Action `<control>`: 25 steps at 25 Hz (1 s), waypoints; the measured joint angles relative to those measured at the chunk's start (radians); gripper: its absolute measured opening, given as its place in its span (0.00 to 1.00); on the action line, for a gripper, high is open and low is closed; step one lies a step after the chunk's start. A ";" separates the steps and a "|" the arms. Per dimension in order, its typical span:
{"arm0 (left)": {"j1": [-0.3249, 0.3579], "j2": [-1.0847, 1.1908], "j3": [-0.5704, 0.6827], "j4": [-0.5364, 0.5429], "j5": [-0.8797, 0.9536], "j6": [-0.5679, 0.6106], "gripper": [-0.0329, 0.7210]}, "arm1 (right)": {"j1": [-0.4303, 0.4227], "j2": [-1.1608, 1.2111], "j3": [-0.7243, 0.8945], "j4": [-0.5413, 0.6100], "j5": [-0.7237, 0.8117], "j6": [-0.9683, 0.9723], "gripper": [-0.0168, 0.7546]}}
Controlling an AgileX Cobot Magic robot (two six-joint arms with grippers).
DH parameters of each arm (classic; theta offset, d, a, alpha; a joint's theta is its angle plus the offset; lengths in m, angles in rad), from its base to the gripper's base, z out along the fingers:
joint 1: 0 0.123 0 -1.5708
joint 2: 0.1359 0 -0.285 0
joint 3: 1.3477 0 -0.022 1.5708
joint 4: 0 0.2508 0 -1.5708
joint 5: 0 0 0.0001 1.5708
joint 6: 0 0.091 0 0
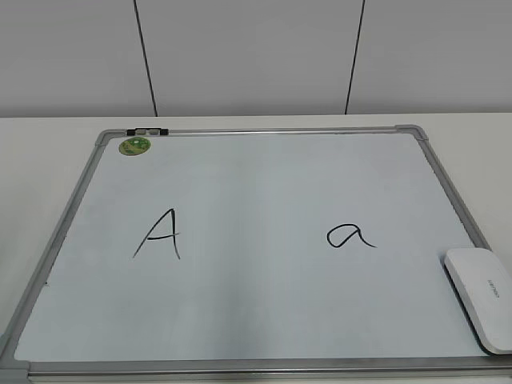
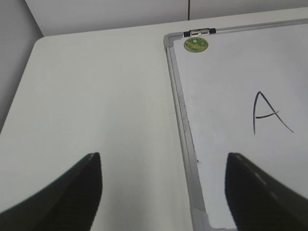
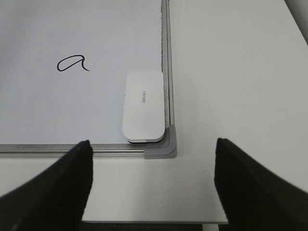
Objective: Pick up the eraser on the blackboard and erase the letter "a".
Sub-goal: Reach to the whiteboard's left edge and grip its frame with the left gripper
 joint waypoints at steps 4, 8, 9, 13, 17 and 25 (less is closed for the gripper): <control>-0.002 0.101 0.000 -0.018 -0.035 0.000 0.82 | 0.000 0.000 0.000 0.000 0.000 0.000 0.78; -0.002 0.206 0.000 -0.025 -0.064 0.000 0.82 | 0.000 0.000 0.000 0.000 0.000 0.000 0.78; -0.002 0.231 0.000 -0.030 -0.067 0.000 0.82 | 0.000 0.000 0.000 0.000 0.000 0.000 0.78; -0.002 0.350 -0.024 -0.054 -0.065 0.000 0.82 | 0.000 0.000 0.000 0.000 0.000 0.000 0.78; -0.002 0.464 -0.057 -0.061 -0.065 0.000 0.82 | 0.000 0.000 0.000 0.000 0.000 0.000 0.78; -0.002 0.681 -0.133 -0.064 -0.068 0.000 0.82 | 0.000 0.000 0.000 0.000 0.000 0.000 0.78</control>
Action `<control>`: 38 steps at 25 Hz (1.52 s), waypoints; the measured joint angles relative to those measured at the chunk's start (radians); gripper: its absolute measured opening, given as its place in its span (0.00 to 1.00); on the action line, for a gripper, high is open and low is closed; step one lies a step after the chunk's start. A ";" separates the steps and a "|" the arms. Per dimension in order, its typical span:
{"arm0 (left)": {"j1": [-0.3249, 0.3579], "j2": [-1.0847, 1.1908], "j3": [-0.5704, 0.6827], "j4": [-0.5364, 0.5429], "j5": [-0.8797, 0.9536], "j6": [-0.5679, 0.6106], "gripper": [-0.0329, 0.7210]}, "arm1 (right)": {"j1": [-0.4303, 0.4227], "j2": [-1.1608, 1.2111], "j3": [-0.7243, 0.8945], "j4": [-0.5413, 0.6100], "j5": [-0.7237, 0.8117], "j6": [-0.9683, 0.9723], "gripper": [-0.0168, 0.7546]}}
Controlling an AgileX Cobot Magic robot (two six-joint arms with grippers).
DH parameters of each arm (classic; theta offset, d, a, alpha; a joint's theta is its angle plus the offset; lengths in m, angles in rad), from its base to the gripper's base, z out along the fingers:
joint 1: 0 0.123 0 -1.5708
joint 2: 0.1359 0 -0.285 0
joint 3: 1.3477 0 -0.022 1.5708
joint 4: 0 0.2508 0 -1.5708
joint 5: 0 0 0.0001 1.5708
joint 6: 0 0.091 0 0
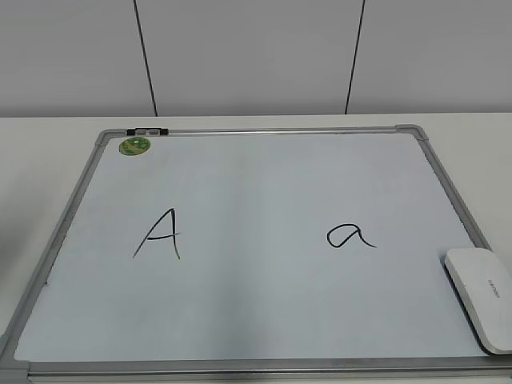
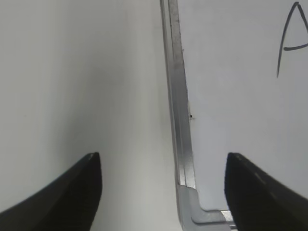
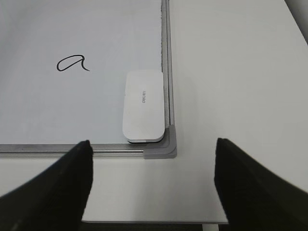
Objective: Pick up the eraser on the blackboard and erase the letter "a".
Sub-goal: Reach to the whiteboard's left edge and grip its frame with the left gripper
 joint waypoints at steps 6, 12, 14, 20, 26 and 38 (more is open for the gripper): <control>0.000 0.137 -0.062 0.000 -0.009 0.000 0.82 | 0.000 0.000 0.000 0.000 0.000 0.000 0.78; 0.000 0.275 -0.134 -0.007 -0.014 0.000 0.82 | 0.000 0.000 0.000 0.000 0.000 0.000 0.78; 0.000 0.313 -0.162 -0.016 -0.014 0.000 0.82 | 0.000 0.000 0.000 0.000 0.000 0.000 0.78; 0.000 0.457 -0.274 -0.058 0.055 0.045 0.82 | 0.000 0.000 0.000 0.000 0.000 0.000 0.78; 0.000 0.565 -0.364 -0.125 0.126 0.106 0.74 | 0.000 0.000 0.000 0.000 0.000 0.000 0.78; 0.016 0.650 -0.494 -0.174 0.229 0.212 0.71 | 0.000 0.000 0.000 0.000 0.000 0.000 0.78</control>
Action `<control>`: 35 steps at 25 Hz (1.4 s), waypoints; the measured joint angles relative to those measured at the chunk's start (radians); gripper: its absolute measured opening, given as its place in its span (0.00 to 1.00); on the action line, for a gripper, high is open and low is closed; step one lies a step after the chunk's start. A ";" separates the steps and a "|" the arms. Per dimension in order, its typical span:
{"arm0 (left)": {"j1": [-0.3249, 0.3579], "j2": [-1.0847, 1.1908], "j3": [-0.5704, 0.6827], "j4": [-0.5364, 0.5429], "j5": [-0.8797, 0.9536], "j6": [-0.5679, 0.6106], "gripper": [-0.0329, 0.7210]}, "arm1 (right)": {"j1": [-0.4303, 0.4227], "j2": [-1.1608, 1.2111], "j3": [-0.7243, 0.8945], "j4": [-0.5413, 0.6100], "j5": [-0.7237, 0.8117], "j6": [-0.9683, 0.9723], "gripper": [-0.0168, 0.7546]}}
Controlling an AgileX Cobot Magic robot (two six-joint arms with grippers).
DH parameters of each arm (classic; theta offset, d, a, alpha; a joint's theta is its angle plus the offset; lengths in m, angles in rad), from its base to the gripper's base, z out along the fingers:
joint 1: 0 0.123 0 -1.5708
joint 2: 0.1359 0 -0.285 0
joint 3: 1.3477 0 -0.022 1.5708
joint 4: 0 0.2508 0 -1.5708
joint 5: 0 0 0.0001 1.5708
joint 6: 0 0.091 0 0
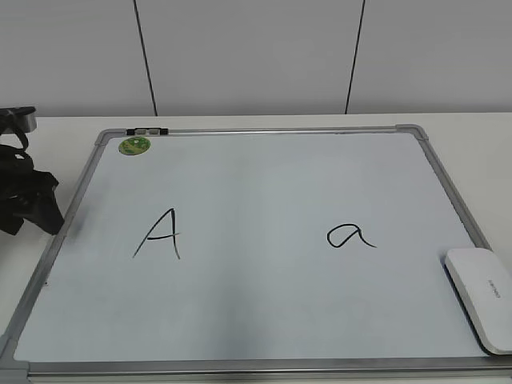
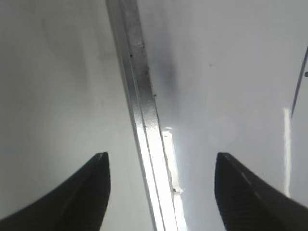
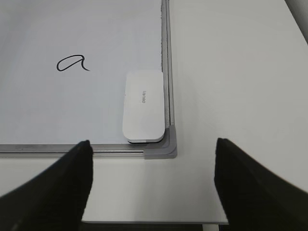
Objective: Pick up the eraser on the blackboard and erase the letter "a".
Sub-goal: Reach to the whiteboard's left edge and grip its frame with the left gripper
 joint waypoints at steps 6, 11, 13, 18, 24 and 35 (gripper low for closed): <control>0.074 0.076 -0.037 -0.099 0.026 0.076 0.71 | 0.000 0.000 0.000 0.006 0.000 0.000 0.78; 0.108 0.125 -0.082 -0.183 0.053 0.157 0.70 | 0.000 0.000 0.000 0.011 0.000 0.000 0.78; 0.108 0.143 -0.108 -0.192 0.077 0.163 0.70 | 0.000 0.000 0.000 0.011 0.000 0.000 0.78; 0.108 0.174 -0.142 -0.196 0.097 0.167 0.64 | 0.000 0.000 0.000 0.011 0.000 0.000 0.78; 0.108 0.175 -0.144 -0.196 0.090 0.181 0.63 | 0.000 0.000 0.000 0.011 0.000 0.000 0.78; 0.114 0.175 -0.144 -0.200 0.058 0.186 0.57 | 0.000 0.000 0.000 0.011 0.000 0.000 0.78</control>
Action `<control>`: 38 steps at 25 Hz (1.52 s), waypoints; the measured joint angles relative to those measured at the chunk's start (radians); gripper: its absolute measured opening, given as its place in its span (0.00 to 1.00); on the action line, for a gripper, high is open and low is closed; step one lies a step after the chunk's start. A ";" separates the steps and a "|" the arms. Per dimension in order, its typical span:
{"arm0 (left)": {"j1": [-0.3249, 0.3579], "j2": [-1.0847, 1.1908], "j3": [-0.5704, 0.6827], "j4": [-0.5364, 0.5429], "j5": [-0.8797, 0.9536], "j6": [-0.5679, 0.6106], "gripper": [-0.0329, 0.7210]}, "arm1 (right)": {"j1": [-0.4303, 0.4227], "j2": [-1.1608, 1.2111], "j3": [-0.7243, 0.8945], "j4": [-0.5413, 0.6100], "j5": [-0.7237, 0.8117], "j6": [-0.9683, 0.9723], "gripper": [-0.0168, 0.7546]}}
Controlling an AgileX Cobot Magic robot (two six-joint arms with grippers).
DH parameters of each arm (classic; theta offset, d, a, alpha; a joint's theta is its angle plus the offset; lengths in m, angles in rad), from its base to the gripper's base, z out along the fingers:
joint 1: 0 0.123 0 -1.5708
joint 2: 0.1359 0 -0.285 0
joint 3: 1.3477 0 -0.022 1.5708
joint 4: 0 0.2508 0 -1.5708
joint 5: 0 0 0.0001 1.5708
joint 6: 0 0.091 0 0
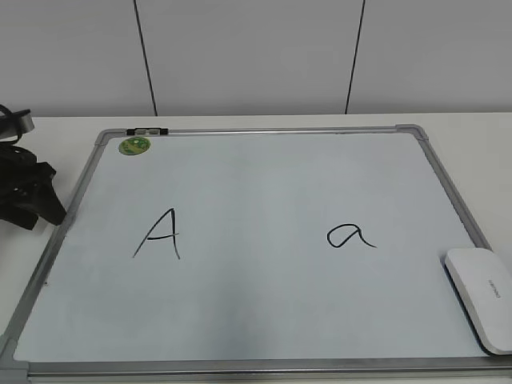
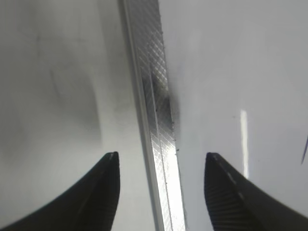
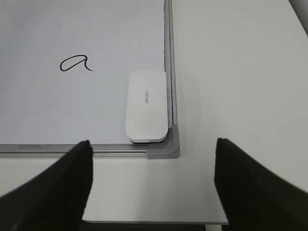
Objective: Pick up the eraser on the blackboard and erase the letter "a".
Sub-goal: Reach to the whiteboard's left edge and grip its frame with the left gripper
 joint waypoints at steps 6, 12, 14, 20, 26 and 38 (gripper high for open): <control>0.000 0.034 -0.019 -0.016 -0.002 0.002 0.57 | 0.000 0.000 0.000 0.000 0.000 0.000 0.78; 0.000 0.066 -0.063 -0.018 0.025 0.004 0.50 | 0.000 0.000 0.000 0.000 0.000 0.000 0.78; 0.000 0.066 -0.070 -0.019 0.027 0.004 0.46 | 0.000 0.000 0.000 0.000 0.000 0.000 0.78; 0.000 0.087 -0.070 -0.023 0.040 0.004 0.44 | 0.000 0.000 0.000 0.000 0.000 0.000 0.78; 0.000 0.110 -0.072 -0.024 0.042 0.005 0.43 | 0.000 0.000 0.000 0.000 0.000 0.000 0.78; 0.000 0.126 -0.081 -0.041 0.045 0.006 0.26 | 0.000 0.000 0.000 0.000 0.000 0.000 0.78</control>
